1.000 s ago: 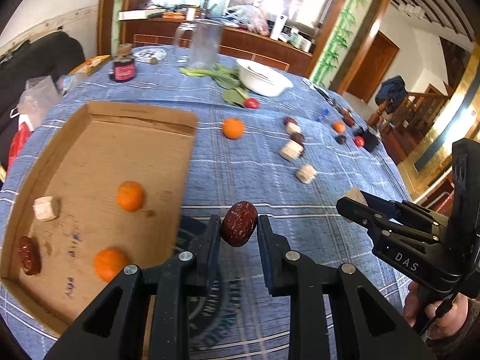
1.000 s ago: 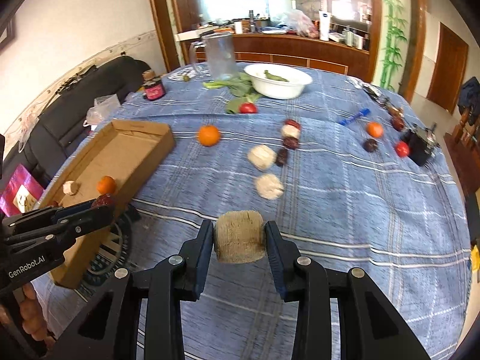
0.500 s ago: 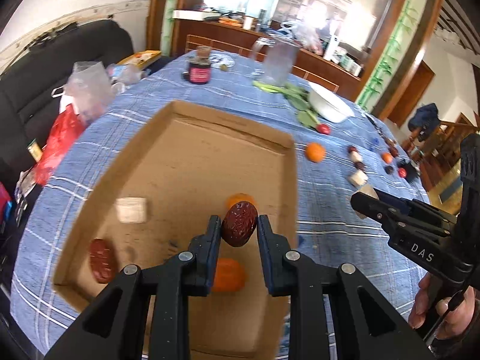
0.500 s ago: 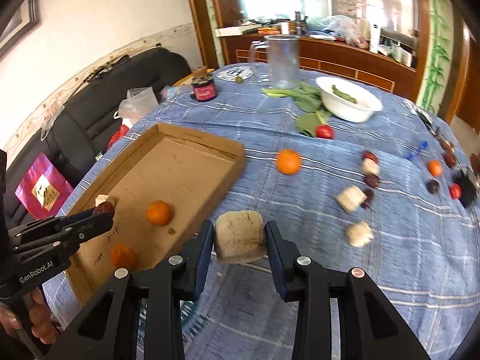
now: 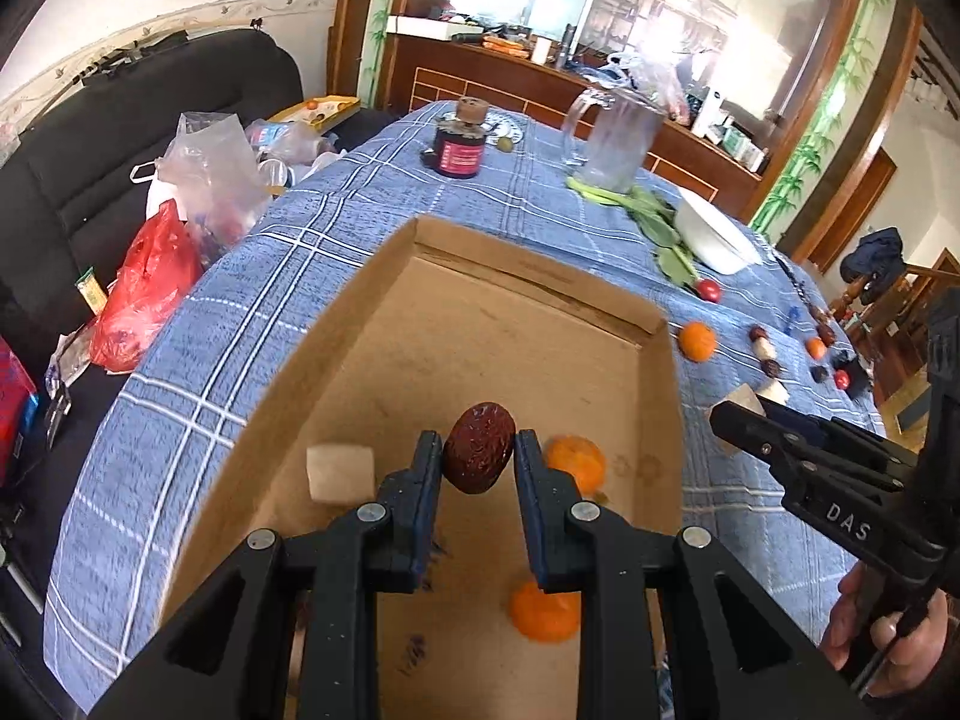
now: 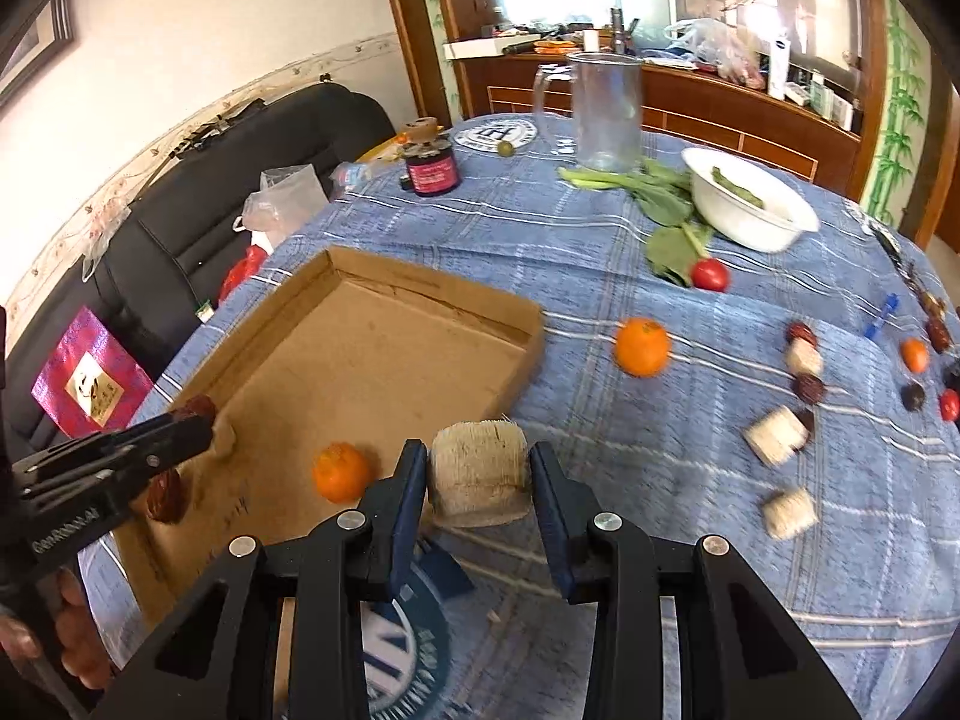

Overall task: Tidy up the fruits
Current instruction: 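Open both grippers to drop the date and pastry into the tray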

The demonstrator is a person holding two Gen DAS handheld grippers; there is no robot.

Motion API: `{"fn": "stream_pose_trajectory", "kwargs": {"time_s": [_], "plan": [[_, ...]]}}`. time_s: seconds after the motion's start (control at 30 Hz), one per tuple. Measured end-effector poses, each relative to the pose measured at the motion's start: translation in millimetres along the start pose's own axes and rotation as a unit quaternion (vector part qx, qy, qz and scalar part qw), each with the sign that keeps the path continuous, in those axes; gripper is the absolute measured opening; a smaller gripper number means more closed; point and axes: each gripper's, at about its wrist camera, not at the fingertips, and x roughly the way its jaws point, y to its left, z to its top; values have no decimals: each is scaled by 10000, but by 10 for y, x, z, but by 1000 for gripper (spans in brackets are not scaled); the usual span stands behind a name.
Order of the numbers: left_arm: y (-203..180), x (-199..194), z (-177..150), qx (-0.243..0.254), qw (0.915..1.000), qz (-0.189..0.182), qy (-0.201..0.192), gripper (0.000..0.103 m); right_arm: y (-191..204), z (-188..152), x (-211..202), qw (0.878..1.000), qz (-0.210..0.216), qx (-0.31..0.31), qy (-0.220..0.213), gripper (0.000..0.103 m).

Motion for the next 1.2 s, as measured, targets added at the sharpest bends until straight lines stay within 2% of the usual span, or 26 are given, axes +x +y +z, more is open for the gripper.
{"fn": "stream_pose_trajectory", "kwargs": {"time_s": [0.2, 0.5, 0.87, 1.0, 1.1, 1.2], "plan": [[125, 275, 173, -144, 9995, 175, 212, 24, 179, 211, 392, 9996, 190, -21, 203, 39], [267, 578, 281, -247, 9980, 310, 483, 24, 221, 290, 833, 9984, 148, 10, 547, 39], [334, 702, 243, -338, 9962, 403, 692, 24, 307, 287, 879, 9981, 161, -240, 545, 39], [323, 664, 210, -355, 9959, 487, 673, 35, 305, 271, 849, 9982, 127, -240, 543, 40], [321, 614, 193, -374, 9959, 522, 644, 36, 318, 245, 805, 9981, 96, -285, 538, 47], [321, 536, 170, -383, 9959, 587, 565, 39, 309, 219, 747, 9983, 104, -269, 508, 48]]}}
